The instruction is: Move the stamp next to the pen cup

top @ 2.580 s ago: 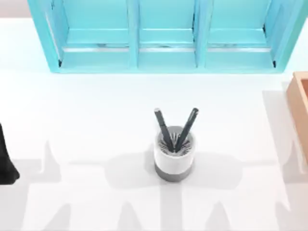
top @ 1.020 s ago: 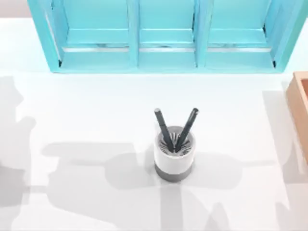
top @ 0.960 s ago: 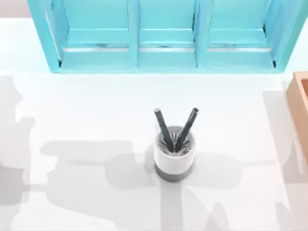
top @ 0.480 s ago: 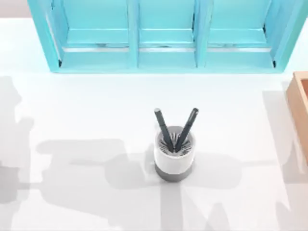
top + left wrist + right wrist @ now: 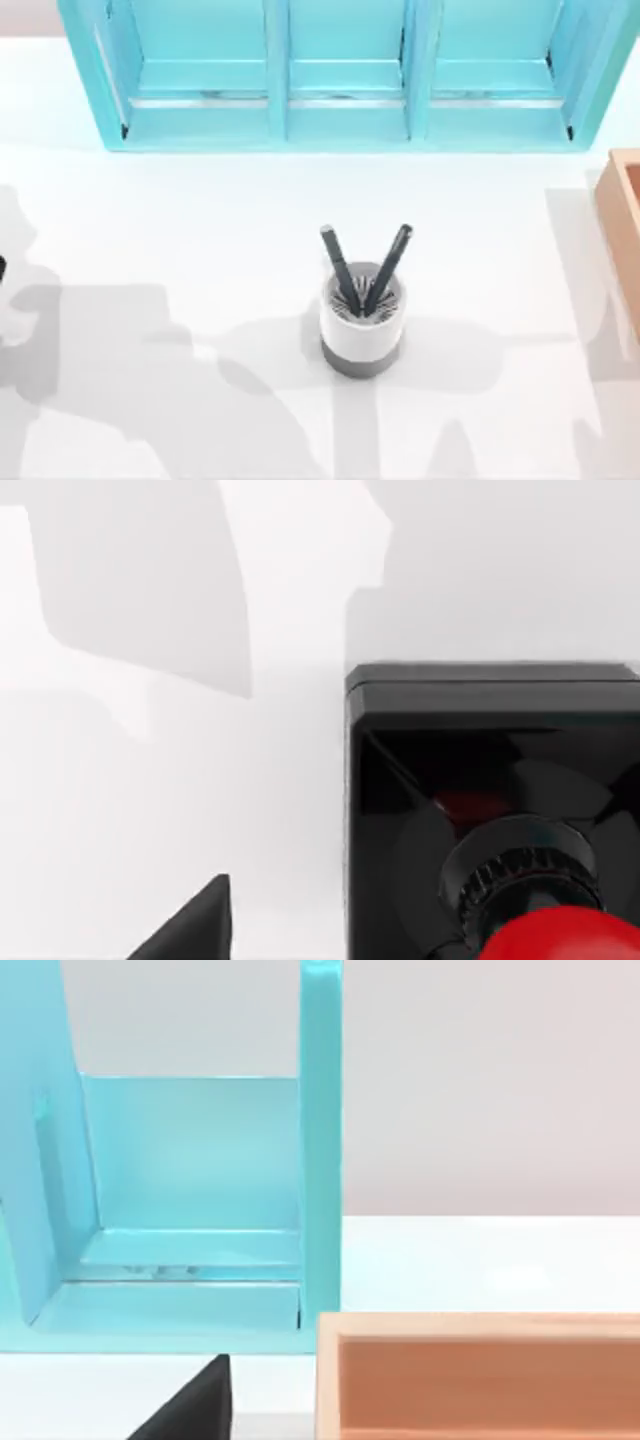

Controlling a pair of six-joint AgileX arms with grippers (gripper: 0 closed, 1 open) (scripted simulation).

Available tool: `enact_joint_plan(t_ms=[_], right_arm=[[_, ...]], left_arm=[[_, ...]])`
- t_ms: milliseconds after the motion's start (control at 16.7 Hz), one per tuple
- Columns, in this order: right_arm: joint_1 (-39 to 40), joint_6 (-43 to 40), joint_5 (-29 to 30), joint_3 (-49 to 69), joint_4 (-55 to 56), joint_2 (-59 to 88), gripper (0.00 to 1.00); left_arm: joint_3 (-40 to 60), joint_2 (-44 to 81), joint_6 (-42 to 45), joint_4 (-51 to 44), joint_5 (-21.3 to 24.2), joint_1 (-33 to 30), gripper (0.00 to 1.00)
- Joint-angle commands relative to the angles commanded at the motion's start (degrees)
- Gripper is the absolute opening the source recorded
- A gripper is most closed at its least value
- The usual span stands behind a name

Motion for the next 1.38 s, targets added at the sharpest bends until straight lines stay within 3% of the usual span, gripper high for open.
enact_joint_plan(t_ms=[300,1080,1380], right_arm=[[0.00,0.00,0.00,0.00,0.00,0.00,1.00],[0.00,0.00,0.00,0.00,0.00,0.00,1.00],[0.00,0.00,0.00,0.00,0.00,0.00,1.00]], left_arm=[[-0.73,0.24,0.02,0.78,0.00,0.02,1.00],[-0.73,0.24,0.02,0.78,0.00,0.02,0.02],[-0.73,0.24,0.02,0.78,0.00,0.02,0.00]])
